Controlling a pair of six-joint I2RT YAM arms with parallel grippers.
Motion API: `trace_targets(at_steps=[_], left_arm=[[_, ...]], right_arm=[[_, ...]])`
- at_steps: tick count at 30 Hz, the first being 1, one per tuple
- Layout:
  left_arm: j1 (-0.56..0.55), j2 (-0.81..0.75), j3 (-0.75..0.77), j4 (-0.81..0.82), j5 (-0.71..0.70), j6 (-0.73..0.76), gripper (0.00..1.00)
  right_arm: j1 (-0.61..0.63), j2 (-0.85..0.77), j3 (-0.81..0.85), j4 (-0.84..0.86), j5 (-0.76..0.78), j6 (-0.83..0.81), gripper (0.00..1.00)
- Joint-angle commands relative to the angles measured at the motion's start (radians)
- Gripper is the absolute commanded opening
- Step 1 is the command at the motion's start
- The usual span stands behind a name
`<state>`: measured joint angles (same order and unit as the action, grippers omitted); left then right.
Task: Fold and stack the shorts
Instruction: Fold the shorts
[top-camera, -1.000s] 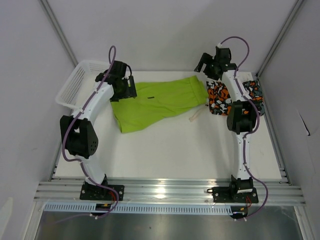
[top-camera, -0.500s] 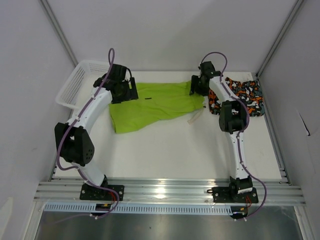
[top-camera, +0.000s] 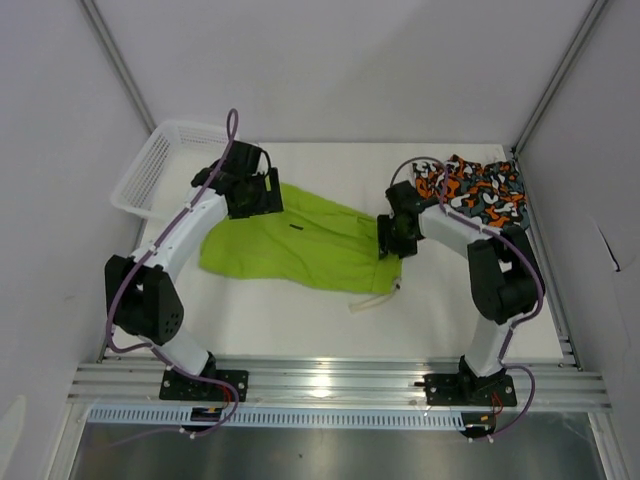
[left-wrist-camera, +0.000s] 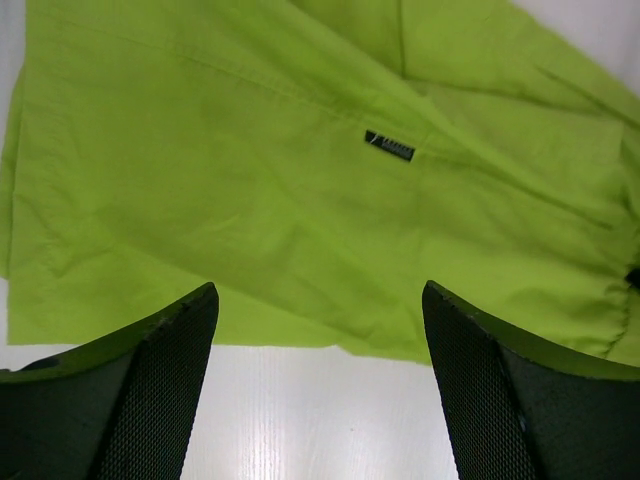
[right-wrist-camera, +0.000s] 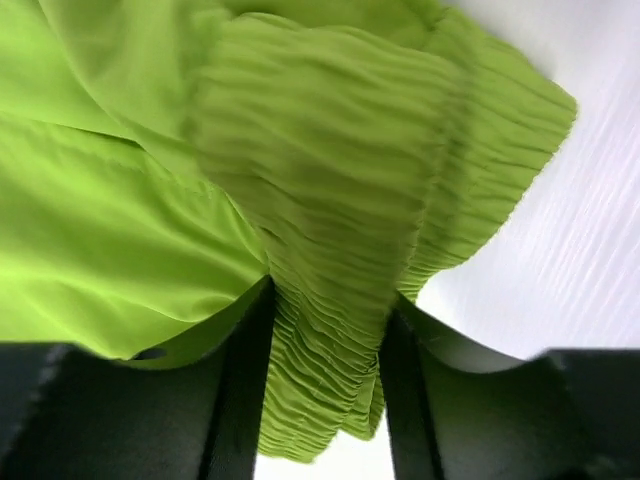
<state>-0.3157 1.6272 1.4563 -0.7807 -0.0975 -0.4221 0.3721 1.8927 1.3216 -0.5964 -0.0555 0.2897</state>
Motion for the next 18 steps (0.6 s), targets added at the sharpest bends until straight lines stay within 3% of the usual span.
trace_targets(at_steps=[1,3,6,12,18], left_arm=[[-0.045,-0.055,-0.014,0.040,0.010,-0.020,0.84],[-0.066,-0.040,-0.004,0.041,0.005,-0.021,0.84],[-0.097,-0.024,0.003,0.057,0.005,-0.024,0.84],[-0.140,0.036,0.067,0.075,0.024,-0.003,0.84],[-0.063,0.129,0.186,0.009,0.011,0.006,0.83]], right_arm=[[0.053,-0.133,-0.146,0.063,0.113,0.078,0.57],[0.066,-0.179,-0.203,0.061,0.132,0.098,0.80],[0.074,-0.252,-0.270,0.088,0.189,0.138,0.88],[0.051,-0.400,-0.340,0.158,0.070,0.166,0.87],[-0.004,-0.442,-0.318,0.208,-0.009,0.057,0.86]])
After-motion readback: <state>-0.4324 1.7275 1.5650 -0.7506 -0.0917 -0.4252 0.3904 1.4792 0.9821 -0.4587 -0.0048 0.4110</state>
